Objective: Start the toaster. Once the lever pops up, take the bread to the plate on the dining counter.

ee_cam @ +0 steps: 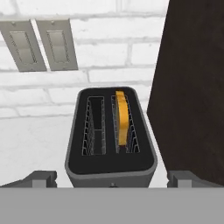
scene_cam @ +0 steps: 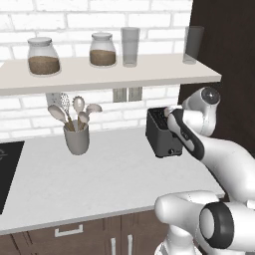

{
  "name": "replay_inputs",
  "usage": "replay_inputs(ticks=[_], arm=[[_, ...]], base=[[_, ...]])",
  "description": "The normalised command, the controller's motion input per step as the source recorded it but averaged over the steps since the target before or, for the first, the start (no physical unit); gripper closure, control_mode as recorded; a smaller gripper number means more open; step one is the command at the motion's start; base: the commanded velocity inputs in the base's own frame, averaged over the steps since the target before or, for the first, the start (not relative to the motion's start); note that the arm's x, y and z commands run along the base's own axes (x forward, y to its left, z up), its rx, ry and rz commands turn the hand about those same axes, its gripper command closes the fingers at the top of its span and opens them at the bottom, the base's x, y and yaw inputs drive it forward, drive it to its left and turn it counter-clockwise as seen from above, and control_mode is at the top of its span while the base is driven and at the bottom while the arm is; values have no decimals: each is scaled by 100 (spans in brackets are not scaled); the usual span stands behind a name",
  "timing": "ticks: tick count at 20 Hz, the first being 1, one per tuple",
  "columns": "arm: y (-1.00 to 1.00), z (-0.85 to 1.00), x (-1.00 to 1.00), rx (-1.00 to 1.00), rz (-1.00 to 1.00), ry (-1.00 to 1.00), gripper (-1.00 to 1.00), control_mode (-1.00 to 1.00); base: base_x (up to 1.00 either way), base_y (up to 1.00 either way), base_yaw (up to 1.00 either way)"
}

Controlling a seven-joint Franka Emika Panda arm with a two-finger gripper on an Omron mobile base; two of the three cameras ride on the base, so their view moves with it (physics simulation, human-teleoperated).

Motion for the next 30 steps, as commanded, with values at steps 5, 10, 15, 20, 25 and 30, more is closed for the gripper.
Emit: replay_inputs(ticks=[5,10,15,20,25,30], arm=[[0,-13,0,0,-1,5,-100,-100],[-2,-14,1,0,-4,7,-100,-100],[-6,-18,2,0,-8,3,-100,-100],[-9,-15,4,0,-5,1,-100,-100],[-13,-1,6,6,0,0,-100,-100],[-6,0,8,6,0,0,-100,-100]], base=[[0,0,0],[0,0,0],[0,0,0],[0,0,0],[0,0,0],[0,0,0]])
